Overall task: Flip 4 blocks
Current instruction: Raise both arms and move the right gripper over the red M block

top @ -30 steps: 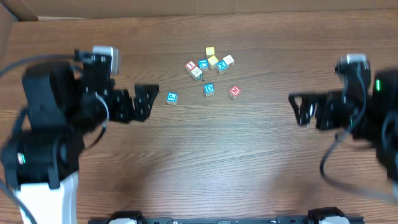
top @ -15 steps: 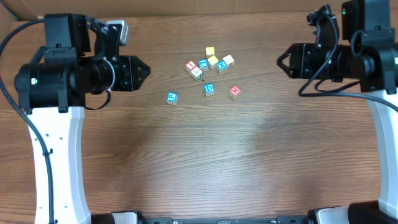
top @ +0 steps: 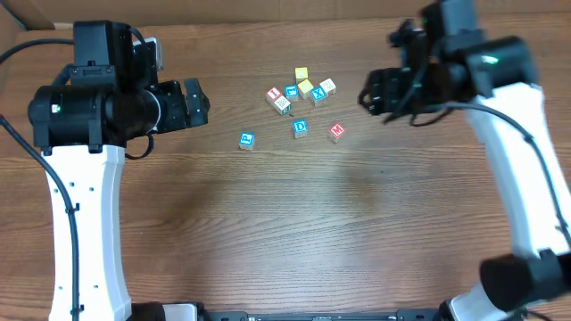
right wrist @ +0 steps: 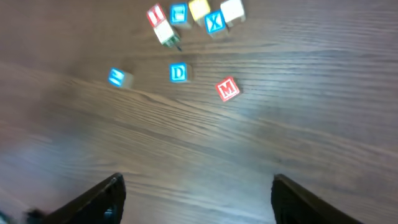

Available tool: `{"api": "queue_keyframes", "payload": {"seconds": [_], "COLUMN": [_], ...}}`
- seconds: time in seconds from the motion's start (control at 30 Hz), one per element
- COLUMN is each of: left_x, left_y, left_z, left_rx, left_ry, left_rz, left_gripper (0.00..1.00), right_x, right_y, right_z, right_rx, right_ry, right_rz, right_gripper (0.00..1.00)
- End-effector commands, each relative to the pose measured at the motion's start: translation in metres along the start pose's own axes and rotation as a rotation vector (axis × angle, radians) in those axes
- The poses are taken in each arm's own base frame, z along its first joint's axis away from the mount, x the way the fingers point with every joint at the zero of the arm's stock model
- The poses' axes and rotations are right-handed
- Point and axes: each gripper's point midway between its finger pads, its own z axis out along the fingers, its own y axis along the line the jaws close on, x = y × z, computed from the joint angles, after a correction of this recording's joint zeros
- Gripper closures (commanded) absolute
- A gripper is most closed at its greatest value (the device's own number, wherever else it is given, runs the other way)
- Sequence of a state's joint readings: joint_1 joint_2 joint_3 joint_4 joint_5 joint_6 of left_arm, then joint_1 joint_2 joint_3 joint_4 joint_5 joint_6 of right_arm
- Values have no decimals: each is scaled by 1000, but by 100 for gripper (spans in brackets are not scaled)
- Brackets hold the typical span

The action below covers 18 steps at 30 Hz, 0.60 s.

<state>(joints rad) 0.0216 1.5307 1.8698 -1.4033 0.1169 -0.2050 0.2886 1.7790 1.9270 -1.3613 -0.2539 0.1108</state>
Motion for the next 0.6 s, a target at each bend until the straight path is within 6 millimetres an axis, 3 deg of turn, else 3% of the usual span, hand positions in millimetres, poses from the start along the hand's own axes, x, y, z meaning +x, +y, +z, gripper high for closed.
{"api": "queue_keyframes", "payload": {"seconds": [0.0,0.17,0.57], "left_x": [2,1,3], "left_y": [13,18,20], "left_z": [13,29,96], "left_rx": [-64,-79,-67], "left_ry": [31,70,224], "left_rz": [-29,-37,-64], "left_gripper": [0,0,0], "right_x": [1,-3,1], "right_y": [1,1,-24], "right_z": [35,79,164], "right_rx": [85,164,227], "right_ry": [45,78,175], "right_rz": [-48,-104,-100], "right_gripper": [22,22,16]}}
